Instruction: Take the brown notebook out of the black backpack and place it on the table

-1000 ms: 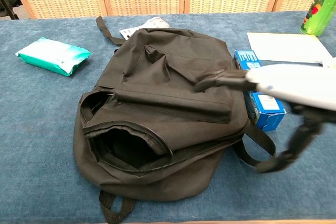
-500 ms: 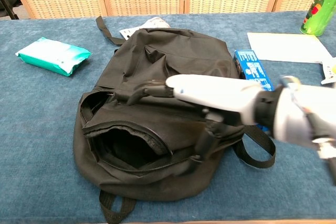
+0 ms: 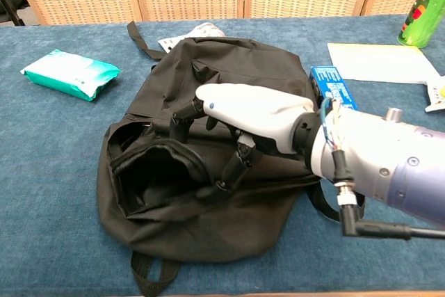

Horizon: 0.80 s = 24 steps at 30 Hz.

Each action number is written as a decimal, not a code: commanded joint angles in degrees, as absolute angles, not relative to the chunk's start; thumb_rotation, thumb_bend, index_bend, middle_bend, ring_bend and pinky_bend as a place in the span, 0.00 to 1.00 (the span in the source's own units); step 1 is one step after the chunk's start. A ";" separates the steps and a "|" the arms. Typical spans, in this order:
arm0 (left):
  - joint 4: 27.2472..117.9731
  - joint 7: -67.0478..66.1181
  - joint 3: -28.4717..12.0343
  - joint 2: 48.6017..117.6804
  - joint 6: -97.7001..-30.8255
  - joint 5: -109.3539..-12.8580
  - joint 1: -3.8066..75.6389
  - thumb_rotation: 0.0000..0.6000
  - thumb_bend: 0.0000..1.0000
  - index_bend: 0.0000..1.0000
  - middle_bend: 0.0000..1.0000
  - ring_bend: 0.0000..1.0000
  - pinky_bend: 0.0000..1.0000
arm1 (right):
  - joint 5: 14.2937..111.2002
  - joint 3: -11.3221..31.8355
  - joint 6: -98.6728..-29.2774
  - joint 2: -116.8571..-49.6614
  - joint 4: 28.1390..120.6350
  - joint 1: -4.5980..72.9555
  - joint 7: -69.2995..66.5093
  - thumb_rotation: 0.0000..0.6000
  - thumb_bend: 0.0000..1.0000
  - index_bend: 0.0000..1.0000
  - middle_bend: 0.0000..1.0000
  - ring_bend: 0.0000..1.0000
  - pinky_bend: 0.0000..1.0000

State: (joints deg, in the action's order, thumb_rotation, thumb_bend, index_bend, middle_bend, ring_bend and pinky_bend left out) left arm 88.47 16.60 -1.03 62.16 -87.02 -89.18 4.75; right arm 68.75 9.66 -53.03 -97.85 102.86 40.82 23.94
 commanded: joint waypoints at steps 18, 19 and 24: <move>88.57 15.89 -0.94 62.36 -86.63 -89.23 4.85 1.00 0.00 0.00 0.00 0.00 0.00 | 68.21 10.49 -58.55 -94.59 105.31 40.21 26.38 1.00 0.76 0.58 0.56 0.43 0.53; 88.58 15.83 -0.93 62.38 -86.60 -89.24 4.87 1.00 0.00 0.00 0.00 0.00 0.00 | 69.01 10.66 -59.30 -94.44 105.01 40.28 26.95 1.00 0.78 0.60 0.58 0.46 0.55; 88.63 15.16 -0.69 62.60 -86.36 -89.64 5.00 1.00 0.00 0.00 0.00 0.00 0.00 | 72.96 11.24 -62.21 -95.14 102.64 40.18 25.98 1.00 0.83 0.67 0.64 0.53 0.59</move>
State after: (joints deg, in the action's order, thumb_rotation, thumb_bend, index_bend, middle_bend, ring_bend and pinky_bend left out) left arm 88.62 15.24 -0.74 62.54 -86.42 -89.58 4.96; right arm 71.66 10.92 -61.14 -94.84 103.66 40.22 26.53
